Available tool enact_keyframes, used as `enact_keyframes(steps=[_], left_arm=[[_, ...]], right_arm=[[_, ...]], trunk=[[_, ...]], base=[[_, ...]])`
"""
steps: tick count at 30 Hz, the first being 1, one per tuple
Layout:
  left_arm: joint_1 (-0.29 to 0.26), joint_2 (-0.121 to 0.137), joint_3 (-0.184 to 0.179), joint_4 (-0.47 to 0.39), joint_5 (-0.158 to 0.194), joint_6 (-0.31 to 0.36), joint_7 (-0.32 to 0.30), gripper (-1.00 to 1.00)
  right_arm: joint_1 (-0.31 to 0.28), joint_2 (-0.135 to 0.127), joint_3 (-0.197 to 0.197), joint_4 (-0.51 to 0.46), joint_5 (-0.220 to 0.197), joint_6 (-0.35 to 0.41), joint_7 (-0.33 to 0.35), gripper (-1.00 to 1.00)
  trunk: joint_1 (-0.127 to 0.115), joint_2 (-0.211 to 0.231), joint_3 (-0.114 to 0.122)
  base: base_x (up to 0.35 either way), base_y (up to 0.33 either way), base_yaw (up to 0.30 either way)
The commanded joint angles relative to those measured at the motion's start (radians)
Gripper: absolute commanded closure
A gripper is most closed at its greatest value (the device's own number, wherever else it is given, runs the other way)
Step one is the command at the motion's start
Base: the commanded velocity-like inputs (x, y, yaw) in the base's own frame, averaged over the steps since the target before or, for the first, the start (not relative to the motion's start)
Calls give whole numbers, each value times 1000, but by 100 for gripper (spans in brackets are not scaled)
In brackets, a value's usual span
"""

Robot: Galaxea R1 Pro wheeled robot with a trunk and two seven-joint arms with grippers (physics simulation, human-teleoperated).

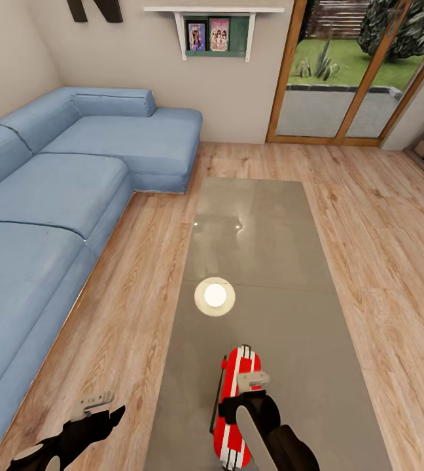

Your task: Turn on the radio receiver that's on the table in the living room.

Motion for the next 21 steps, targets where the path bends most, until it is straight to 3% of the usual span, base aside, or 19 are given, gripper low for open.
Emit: enact_keyframes(steps=[1, 21], left_arm=[[0, 0, 0, 0, 0, 0, 0, -100], [0, 0, 1, 0, 0, 0, 0, -100]], right_arm=[[0, 0, 0, 4, 0, -1, 0, -100], [0, 0, 0, 21, 2, -7, 2, -100]], trunk=[[0, 0, 0], [0, 0, 0]], base=[[0, 0, 0], [0, 0, 0]])
